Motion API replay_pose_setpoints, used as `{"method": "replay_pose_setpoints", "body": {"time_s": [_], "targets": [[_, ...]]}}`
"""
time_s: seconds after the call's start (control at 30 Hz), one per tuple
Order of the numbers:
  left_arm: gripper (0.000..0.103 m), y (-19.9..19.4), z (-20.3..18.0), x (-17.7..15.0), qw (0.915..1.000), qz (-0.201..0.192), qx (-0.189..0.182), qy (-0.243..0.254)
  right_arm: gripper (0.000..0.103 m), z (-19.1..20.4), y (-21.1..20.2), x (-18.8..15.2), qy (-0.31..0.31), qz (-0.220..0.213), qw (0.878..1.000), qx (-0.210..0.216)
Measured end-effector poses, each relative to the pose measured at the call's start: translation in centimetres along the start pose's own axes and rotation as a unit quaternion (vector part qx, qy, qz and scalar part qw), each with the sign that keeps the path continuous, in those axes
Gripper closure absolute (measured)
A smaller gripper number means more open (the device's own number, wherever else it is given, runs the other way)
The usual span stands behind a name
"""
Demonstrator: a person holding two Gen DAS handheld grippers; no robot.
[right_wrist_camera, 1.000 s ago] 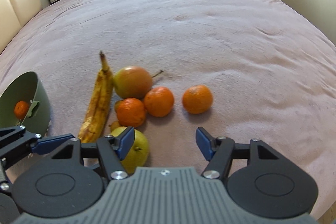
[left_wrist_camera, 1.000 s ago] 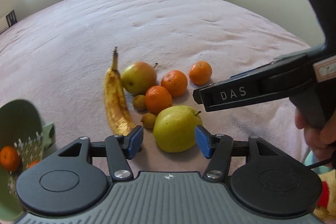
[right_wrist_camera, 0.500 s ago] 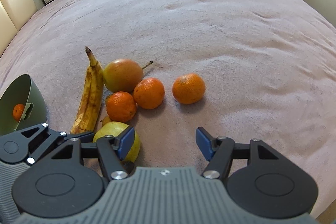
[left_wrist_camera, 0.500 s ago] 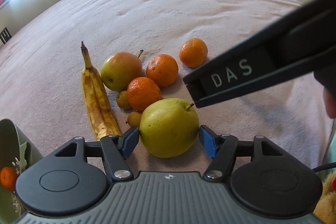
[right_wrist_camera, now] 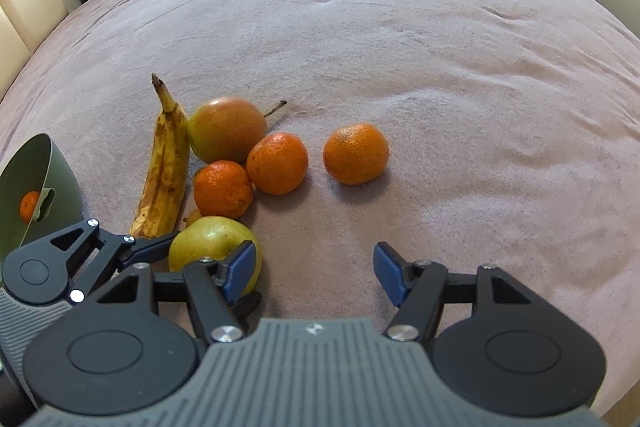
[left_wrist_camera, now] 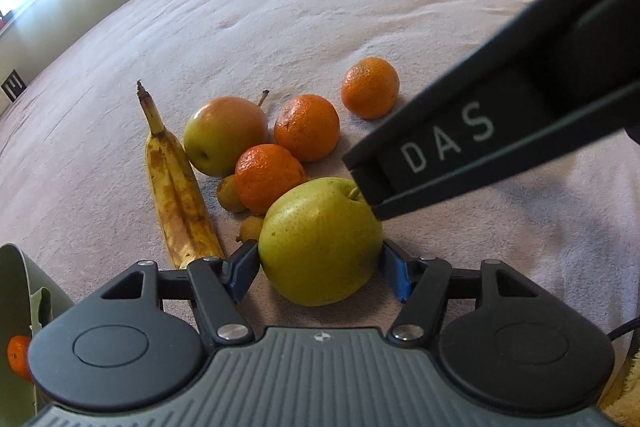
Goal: Organize fruits
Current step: 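Grasp the green pear with the left tool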
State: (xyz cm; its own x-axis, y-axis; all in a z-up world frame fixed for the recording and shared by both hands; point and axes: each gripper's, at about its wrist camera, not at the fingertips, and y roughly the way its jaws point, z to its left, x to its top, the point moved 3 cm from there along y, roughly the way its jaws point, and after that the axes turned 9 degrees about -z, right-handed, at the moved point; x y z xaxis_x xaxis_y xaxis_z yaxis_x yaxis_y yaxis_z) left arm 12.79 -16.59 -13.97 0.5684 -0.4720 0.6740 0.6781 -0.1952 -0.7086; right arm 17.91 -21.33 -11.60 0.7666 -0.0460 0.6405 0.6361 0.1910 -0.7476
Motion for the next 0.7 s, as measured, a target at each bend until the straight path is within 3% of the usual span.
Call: {"method": "replay_pose_setpoints", "body": {"time_s": [0.43, 0.7], "targets": [[0.03, -2.8, 3.7, 0.4, 0.9966, -0.019, -0.007, -0.08, 0.04, 0.5, -1.2, 1.1, -0.009, -0.045, 0.999, 0.013], [0.029, -4.9, 6.2, 1.6, 0.9918, -0.027, 0.008, -0.124, 0.044, 0.2, -0.2, 2.0, -0.072, -0.073, 0.994, -0.036]]}}
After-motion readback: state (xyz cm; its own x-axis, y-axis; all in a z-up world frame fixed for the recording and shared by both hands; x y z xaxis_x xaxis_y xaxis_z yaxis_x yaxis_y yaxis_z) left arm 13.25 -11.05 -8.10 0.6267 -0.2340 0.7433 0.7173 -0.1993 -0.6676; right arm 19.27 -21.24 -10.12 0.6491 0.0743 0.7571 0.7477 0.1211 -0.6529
